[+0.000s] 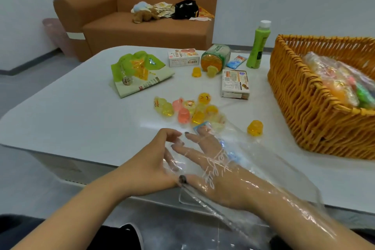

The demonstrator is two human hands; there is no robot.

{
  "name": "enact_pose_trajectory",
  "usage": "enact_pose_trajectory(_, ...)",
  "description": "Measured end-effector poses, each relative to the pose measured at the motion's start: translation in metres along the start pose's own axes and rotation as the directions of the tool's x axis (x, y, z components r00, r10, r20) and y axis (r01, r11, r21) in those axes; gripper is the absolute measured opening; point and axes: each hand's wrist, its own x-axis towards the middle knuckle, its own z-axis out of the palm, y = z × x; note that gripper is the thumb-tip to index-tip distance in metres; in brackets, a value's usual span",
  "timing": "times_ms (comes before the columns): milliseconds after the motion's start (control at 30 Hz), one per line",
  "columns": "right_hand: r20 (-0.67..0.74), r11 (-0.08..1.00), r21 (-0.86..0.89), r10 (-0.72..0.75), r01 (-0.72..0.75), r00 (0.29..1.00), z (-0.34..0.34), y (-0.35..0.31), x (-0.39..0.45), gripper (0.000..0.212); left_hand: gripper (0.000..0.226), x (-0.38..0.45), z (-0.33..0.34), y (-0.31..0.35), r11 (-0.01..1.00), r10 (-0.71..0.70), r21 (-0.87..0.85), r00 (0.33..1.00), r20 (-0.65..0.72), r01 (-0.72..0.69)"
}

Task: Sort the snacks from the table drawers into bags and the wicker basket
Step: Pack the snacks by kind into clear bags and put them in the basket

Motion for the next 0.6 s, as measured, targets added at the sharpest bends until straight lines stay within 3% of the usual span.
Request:
enact_pose_trajectory(133, -0.114, 0.985, 0.050, -0.157, 0.164, 0.981, 0.011, 0.006, 0.013, 0.037, 0.112, 0.006, -0.006, 0.000, 0.992, 0.001, 0.122, 0.995, 0.102, -0.014)
enact_pose_trajectory(200, -0.172, 0.961, 0.022, -0.269, 0.276, 0.948, 0.011, 0.006, 0.020, 0.030, 0.120, 0.008, -0.009, 0.001, 0.996, -0.004, 0.091, 0.991, 0.131, -0.008)
enact_pose_trajectory(300, -0.178, 0.899, 0.038, -0.424, 0.437, 0.888, 0.008, 0.002, 0.036, 0.021, 0.105, 0.011, -0.011, 0.001, 1.000, -0.008, -0.016, 0.984, 0.178, 0.011)
enact_pose_trajectory(433, -0.115, 0.881, 0.302, -0.345, 0.363, 0.932, -0.005, 0.003, 0.048, 0.029, 0.075, 0.014, -0.012, -0.006, 0.993, -0.045, -0.102, 0.987, 0.156, 0.062)
enact_pose_trajectory(500, -0.062, 0.903, 0.339, -0.257, 0.263, 0.964, -0.016, 0.002, 0.052, 0.039, 0.075, 0.015, -0.017, -0.012, 0.986, -0.081, -0.135, 0.990, 0.112, 0.096)
enact_pose_trajectory(600, -0.051, 0.926, 0.351, -0.131, 0.141, 0.990, -0.039, 0.000, 0.058, 0.027, 0.080, 0.015, -0.030, -0.020, 0.972, -0.134, -0.197, 0.991, 0.002, 0.132)
